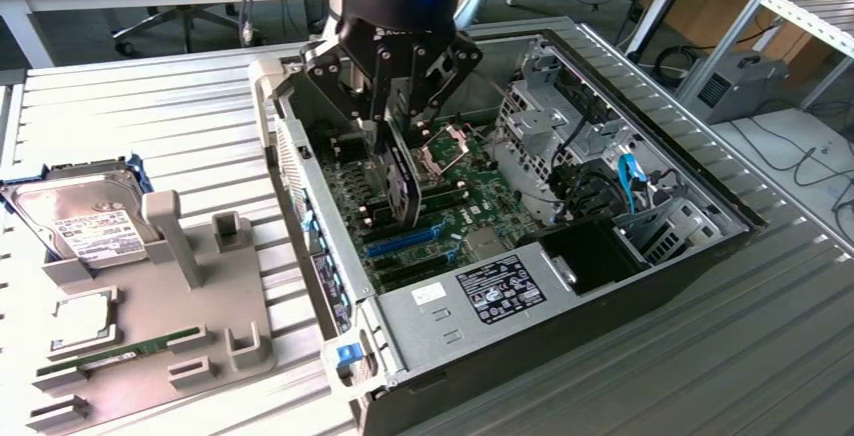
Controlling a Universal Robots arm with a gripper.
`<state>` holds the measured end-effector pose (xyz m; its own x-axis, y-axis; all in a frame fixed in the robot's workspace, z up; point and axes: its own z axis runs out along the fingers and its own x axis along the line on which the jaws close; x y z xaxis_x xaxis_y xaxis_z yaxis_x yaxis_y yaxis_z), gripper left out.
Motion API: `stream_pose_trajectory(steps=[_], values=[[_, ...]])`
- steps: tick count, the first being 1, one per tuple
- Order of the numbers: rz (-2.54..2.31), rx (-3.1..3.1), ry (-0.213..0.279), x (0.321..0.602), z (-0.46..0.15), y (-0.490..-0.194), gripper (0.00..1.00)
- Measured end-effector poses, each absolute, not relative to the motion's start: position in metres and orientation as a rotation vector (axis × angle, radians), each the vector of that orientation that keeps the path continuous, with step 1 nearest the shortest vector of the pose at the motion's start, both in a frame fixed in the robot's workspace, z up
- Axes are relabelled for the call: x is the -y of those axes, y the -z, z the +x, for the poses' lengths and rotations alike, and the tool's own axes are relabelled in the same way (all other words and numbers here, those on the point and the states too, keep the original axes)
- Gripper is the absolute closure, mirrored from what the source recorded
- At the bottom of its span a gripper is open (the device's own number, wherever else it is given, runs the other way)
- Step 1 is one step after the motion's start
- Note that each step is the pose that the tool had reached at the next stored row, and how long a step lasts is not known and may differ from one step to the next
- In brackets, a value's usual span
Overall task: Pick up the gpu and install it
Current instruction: 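Pick up the gpu and move the gpu toward the slot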
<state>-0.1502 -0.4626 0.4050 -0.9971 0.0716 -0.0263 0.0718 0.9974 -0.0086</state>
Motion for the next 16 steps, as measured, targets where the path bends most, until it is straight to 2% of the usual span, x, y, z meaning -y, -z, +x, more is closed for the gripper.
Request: stream_pose_trajectory(steps=[16], values=[[0.111, -3.113, 0.019, 0.461, -0.124, -0.4, 0.74]])
